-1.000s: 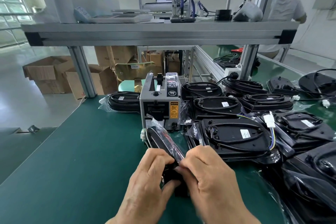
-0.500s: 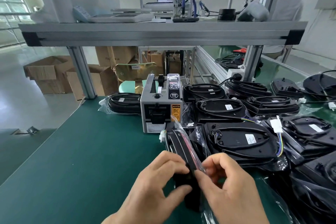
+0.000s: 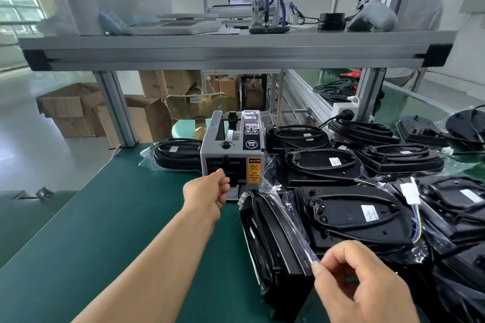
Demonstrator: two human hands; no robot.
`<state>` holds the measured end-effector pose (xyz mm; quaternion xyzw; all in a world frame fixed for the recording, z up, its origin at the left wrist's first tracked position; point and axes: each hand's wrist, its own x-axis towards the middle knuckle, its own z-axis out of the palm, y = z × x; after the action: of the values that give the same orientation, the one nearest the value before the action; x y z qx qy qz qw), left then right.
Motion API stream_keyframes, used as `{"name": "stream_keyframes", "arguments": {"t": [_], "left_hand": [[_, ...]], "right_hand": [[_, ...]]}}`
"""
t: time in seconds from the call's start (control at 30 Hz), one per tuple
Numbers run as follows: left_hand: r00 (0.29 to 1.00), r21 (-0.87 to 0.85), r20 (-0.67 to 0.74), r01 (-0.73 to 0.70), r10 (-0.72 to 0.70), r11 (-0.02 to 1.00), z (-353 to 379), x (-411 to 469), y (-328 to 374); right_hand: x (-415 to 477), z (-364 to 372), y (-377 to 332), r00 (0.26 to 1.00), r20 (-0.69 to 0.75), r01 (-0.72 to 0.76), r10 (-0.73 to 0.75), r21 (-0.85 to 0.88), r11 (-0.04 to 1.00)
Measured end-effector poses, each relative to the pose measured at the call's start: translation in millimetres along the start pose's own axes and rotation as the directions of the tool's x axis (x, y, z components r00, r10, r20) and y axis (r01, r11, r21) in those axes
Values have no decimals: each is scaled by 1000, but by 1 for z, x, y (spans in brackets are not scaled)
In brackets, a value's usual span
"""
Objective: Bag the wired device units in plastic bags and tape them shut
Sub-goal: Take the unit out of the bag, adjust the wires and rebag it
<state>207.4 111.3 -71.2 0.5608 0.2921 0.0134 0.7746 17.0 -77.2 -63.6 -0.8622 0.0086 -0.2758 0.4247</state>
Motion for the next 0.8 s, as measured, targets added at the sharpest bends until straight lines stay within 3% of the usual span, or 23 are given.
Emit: {"name": "stream_keyframes", "arguments": {"t": [0.2,0.33,0.53,0.8], "left_hand": [[996,-119,4,94,-94,988,15,0,6],[998,-177,-4,60,-62,982,16,-3,6],[996,-120,69,-43,52,992,-11,-10,4],[991,-20,47,123,-122,992,0,-3,3]], "right_hand": [[-1,3,1,999,-5,34,-34,29,999],[0,2,1,999,-25,49,-48,67,997],[-2,2,4,1000,-3,27,-27,77,997],[-5,3,1,999,34,4,-8,98,995]]}}
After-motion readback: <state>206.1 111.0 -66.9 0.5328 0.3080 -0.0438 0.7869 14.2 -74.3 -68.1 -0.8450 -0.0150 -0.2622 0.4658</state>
